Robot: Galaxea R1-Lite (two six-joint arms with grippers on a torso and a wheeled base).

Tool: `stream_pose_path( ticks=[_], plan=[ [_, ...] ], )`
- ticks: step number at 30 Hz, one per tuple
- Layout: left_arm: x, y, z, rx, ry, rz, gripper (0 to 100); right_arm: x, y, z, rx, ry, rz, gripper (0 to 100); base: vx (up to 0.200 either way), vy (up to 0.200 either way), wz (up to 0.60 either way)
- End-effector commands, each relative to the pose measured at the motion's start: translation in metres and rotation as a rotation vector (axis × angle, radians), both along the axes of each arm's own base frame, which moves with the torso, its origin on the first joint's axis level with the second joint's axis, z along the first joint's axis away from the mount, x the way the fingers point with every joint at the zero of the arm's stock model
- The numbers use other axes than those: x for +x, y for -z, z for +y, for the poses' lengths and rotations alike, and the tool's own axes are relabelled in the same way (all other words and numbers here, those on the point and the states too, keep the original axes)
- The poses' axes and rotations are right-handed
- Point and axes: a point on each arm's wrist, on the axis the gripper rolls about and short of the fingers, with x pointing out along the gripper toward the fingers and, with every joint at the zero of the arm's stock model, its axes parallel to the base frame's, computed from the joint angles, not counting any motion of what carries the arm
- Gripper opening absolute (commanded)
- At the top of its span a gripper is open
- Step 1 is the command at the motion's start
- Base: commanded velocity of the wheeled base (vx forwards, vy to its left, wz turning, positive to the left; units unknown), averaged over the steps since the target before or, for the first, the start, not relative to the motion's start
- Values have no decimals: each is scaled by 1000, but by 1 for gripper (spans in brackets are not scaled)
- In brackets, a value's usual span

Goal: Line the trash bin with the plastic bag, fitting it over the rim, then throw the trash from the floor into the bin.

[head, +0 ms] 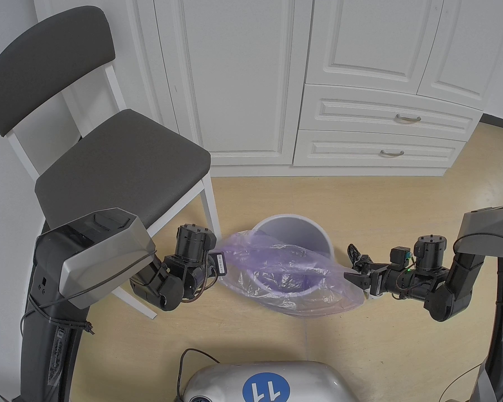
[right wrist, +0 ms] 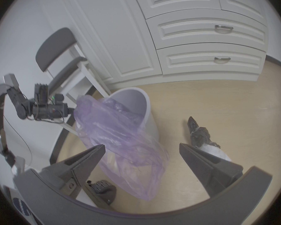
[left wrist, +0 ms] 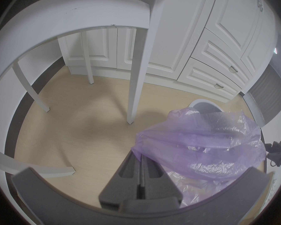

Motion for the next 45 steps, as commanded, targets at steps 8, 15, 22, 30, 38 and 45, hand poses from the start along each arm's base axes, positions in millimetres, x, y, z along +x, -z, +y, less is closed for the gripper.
stream_pose_path(
  ticks=[8,15,22,30,38,45],
  plan=[
    [-1,0,0,2,0,3,0,-14,-5,-21,137,-124,-57,100,0,0,0],
    [-1,1,0,2,0,3,0,-22,-5,-32,243,-189,-15,100,0,0,0],
    [-1,1,0,1,0,4,0,-19,-7,-32,246,-195,-28,100,0,0,0],
    [-3,2,1,-6,2,13,100,-16,-10,-27,240,-200,-46,100,0,0,0],
    [-7,-1,4,2,11,17,100,-5,-20,-8,194,-101,-114,100,0,0,0],
    [-21,-18,9,-23,73,10,100,0,-23,16,158,-2,-150,100,0,0,0]
  ],
)
